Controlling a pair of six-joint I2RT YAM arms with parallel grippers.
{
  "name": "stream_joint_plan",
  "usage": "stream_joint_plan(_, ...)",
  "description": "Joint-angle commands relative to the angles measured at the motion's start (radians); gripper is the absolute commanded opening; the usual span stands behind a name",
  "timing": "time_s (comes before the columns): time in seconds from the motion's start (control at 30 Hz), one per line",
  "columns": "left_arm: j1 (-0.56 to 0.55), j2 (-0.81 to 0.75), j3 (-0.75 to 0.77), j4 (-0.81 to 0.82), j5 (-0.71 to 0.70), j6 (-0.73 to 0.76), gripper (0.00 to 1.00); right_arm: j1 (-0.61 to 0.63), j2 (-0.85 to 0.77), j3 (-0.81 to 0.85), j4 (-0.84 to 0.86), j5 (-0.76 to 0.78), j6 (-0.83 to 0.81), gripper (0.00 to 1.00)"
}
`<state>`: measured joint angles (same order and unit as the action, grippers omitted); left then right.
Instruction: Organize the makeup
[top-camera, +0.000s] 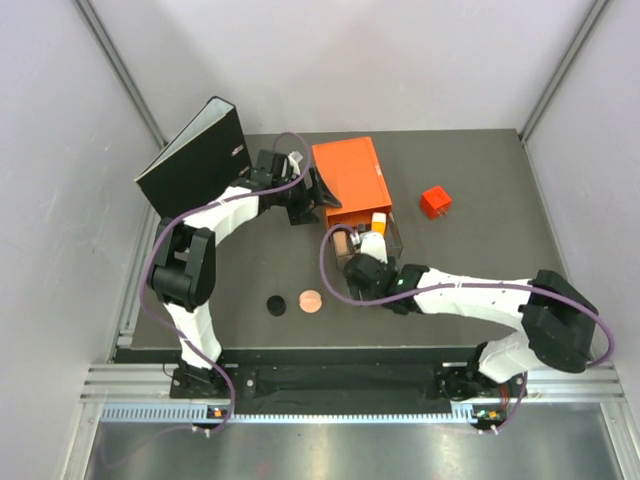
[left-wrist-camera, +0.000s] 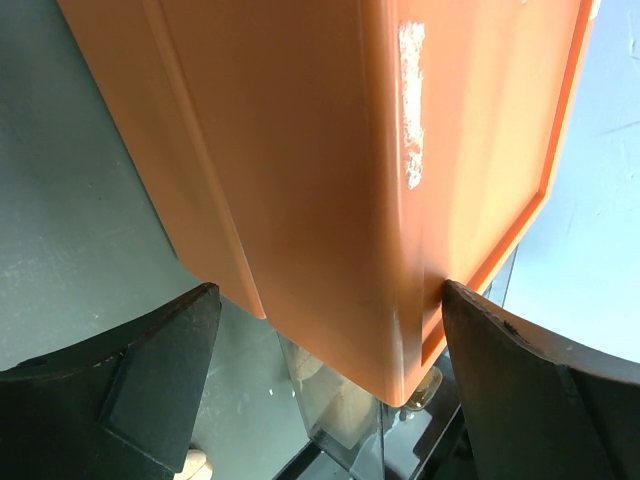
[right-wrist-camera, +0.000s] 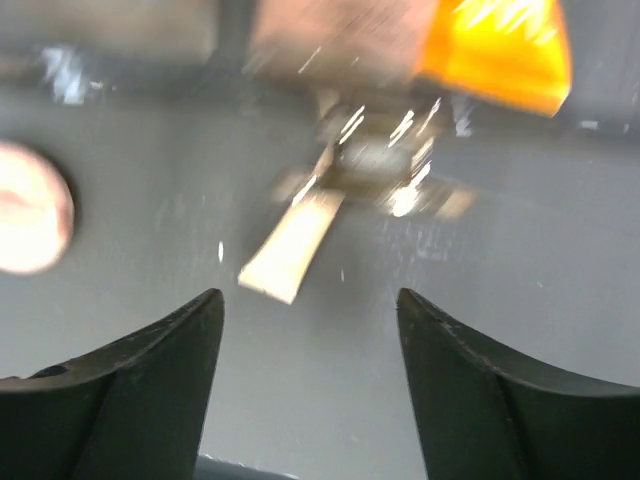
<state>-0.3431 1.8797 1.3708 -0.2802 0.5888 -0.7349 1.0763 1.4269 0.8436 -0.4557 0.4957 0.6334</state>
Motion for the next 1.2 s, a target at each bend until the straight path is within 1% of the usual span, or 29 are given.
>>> stream_joint_plan(0.0, -0.010, 0.018, -0.068, -0.119, -0.112, 0.049, 0.94, -0.091, -0.005, -0.003, 0.106, -0.137, 0.025, 0.67)
stream_joint_plan(0.07, -0.010, 0.016, -0.072, -0.116, -0.112, 0.046, 0.94, -0.102, 0.027, 0.011, 0.117, -0.143, 0.025, 0.56)
stream_joint_plan(0.33, -0.010, 0.012, -0.075, -0.126, -0.115, 0.058, 0.94, -0.104, 0.165, 0.058, 0.132, -0.163, 0.034, 0.54)
stream_joint_plan(0.53, -0.010, 0.019, -0.062, -0.126, -0.110, 0.061, 0.94, -0.099, 0.210, 0.058, 0.137, -0.152, 0.026, 0.52)
stream_joint_plan(0.6, -0.010, 0.021, -0.056, -0.128, -0.107, 0.061, 0.94, -0.098, 0.224, 0.057, 0.135, -0.148, 0.022, 0.42)
stream_joint_plan(0.63, -0.010, 0.024, -0.053, -0.129, -0.107, 0.063, 0.94, -0.095, 0.233, 0.057, 0.132, -0.141, 0.022, 0.35)
stream_joint_plan(0.67, -0.010, 0.025, -0.047, -0.131, -0.107, 0.065, 0.94, -0.093, 0.236, 0.057, 0.130, -0.143, 0.022, 0.32)
stream_joint_plan(0.73, -0.010, 0.030, -0.039, -0.137, -0.107, 0.068, 0.94, -0.090, 0.233, 0.058, 0.126, -0.140, 0.014, 0.25)
stream_joint_plan(0.77, -0.010, 0.033, -0.035, -0.139, -0.107, 0.068, 0.94, -0.088, 0.227, 0.060, 0.123, -0.134, 0.012, 0.18)
stream_joint_plan(0.87, -0.010, 0.038, -0.029, -0.142, -0.106, 0.068, 0.94, -0.082, 0.196, 0.071, 0.115, -0.125, -0.003, 0.08)
stream_joint_plan(0.97, -0.010, 0.041, -0.027, -0.142, -0.103, 0.065, 0.94, -0.078, 0.167, 0.094, 0.097, -0.117, -0.026, 0.04)
stream_joint_plan(1.17, -0.010, 0.045, -0.016, -0.146, -0.109, 0.060, 0.94, -0.056, 0.104, 0.143, 0.052, -0.112, -0.073, 0.02)
